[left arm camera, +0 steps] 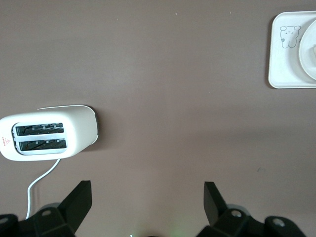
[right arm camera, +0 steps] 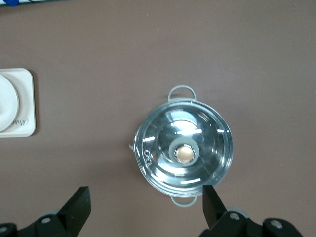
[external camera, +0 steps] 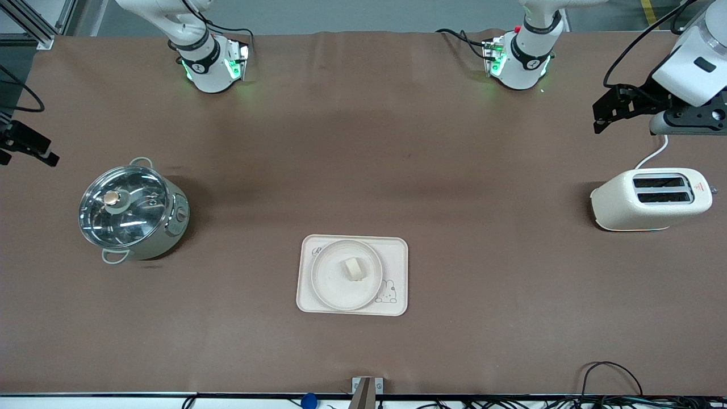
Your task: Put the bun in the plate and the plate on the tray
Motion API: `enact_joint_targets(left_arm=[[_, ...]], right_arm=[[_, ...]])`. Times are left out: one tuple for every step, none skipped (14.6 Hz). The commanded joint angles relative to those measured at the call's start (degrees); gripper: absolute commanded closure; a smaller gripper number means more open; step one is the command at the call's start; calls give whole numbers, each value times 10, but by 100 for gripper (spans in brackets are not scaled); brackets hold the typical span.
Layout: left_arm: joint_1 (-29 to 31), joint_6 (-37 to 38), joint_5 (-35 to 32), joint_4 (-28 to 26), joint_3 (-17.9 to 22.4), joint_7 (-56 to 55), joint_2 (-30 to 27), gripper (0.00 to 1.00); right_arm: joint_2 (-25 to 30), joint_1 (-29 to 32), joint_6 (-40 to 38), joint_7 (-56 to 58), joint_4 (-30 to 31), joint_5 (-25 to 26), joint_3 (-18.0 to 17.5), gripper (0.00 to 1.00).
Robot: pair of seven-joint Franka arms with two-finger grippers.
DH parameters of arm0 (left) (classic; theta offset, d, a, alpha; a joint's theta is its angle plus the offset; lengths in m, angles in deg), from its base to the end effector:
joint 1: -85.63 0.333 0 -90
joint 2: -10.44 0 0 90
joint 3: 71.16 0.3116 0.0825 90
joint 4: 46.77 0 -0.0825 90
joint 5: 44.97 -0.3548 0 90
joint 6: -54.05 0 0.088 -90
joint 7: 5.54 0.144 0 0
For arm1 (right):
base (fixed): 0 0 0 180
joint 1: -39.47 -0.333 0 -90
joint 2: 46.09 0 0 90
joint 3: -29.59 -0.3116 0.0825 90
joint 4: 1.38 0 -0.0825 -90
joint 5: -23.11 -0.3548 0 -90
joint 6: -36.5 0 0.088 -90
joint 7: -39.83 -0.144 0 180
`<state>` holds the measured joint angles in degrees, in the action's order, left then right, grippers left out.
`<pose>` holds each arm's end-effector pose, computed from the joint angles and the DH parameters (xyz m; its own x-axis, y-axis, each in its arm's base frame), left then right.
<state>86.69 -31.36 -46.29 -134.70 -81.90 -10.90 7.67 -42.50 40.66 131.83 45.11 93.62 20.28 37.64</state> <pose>0.4958 -0.0835 0.6164 0.9973 -0.0734 0.0065 -0.0731 -0.9968 -0.0315 0.5114 -0.0785 0.5851 0.9946 -0.0737 0.0727 -0.0700 -0.9962 -0.0516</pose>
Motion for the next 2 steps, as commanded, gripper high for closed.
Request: enact_joint_targets(left_arm=[[2,8,1,9,2,13,-1,0],[2,8,1,9,2,13,-1,0]], right_arm=[[20,20,-15,8,21,12,-22,0],[20,21,-20,8,21,12,-23,0]])
